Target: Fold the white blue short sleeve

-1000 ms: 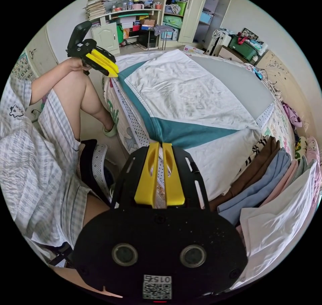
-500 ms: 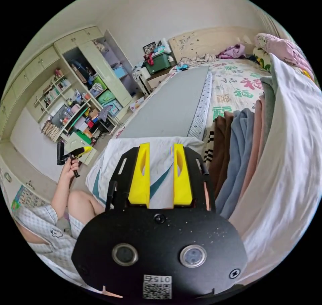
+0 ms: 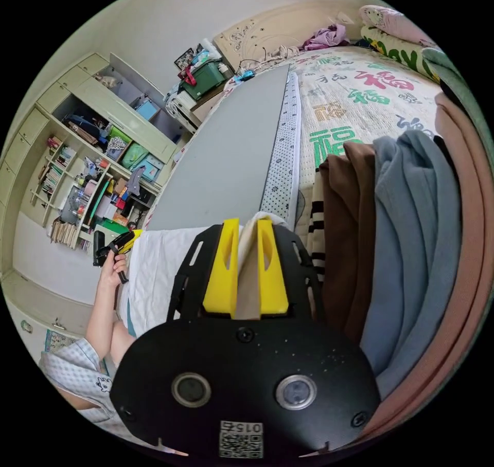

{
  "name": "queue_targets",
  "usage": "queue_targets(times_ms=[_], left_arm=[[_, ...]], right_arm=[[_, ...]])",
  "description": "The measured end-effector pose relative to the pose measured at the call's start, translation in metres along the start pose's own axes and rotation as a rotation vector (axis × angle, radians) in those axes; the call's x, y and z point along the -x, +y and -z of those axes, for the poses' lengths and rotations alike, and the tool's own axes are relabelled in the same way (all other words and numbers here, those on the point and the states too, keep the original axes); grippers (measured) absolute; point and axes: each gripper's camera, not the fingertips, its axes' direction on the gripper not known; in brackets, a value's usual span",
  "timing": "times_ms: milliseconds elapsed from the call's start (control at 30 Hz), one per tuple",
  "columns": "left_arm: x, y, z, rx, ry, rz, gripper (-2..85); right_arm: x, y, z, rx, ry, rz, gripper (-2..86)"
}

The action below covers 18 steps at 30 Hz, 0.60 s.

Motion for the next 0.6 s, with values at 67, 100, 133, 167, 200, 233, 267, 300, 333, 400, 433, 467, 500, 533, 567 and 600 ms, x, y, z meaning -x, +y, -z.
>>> queue_targets(times_ms=[67, 100, 133, 167, 200, 233, 267, 300, 333, 400, 433, 467, 500, 533, 567, 600], left_arm=[[-0.001, -0.002, -0.002, -0.031, 0.010, -0.048, 2.3], [-0.002, -0.002, -0.001, -0.060, 0.013, -0.070, 1.4], [-0.004, -0.001, 0.000, -0.076, 0.010, -0.098, 0.9], [-0.006, -0.001, 0.000, -0.081, 0.006, -0.113, 0.7], [-0.009, 0.000, 0.000, -0.089, -0.014, -0.137, 0.5], [-0.010, 0.002, -0.003, -0.099, -0.036, -0.154, 0.4], [-0.011, 0.003, -0.004, -0.106, -0.044, -0.162, 0.4], [-0.010, 0.005, -0.009, -0.117, -0.055, -0.166, 0.4], [-0.006, 0.007, -0.015, -0.121, -0.054, -0.157, 0.4], [0.001, 0.009, -0.027, -0.114, -0.062, -0.138, 0.6], [0.005, 0.010, -0.036, -0.102, -0.075, -0.126, 1.0], [0.007, 0.011, -0.041, -0.094, -0.086, -0.122, 1.2], [0.010, 0.013, -0.052, -0.077, -0.116, -0.123, 1.9], [0.013, 0.013, -0.063, -0.048, -0.126, -0.101, 2.9], [0.014, 0.013, -0.067, -0.036, -0.131, -0.097, 3.5], [0.015, 0.015, -0.072, -0.027, -0.155, -0.101, 4.6]], right_arm=[[0.011, -0.005, -0.002, -0.029, 0.070, 0.058, 1.5], [0.014, -0.006, -0.001, -0.046, 0.081, 0.071, 1.0], [0.015, -0.007, 0.000, -0.054, 0.080, 0.073, 0.9], [0.017, -0.009, 0.001, -0.071, 0.073, 0.075, 0.7], [0.018, -0.009, 0.001, -0.080, 0.071, 0.077, 0.6], [0.022, -0.010, 0.000, -0.095, 0.077, 0.080, 0.5], [0.027, -0.011, -0.003, -0.111, 0.095, 0.091, 0.5], [0.034, -0.011, -0.006, -0.123, 0.125, 0.109, 0.5], [0.038, -0.011, -0.009, -0.127, 0.143, 0.122, 0.6], [0.051, -0.011, -0.021, -0.115, 0.205, 0.177, 0.9], [0.058, -0.012, -0.033, -0.079, 0.251, 0.211, 1.2], [0.061, -0.013, -0.046, -0.019, 0.296, 0.223, 1.7], [0.062, -0.012, -0.055, 0.008, 0.314, 0.224, 2.6], [0.062, -0.011, -0.056, -0.001, 0.310, 0.224, 3.0], [0.063, -0.008, -0.052, -0.019, 0.307, 0.215, 4.0], [0.063, -0.007, -0.049, -0.024, 0.308, 0.207, 4.4]])
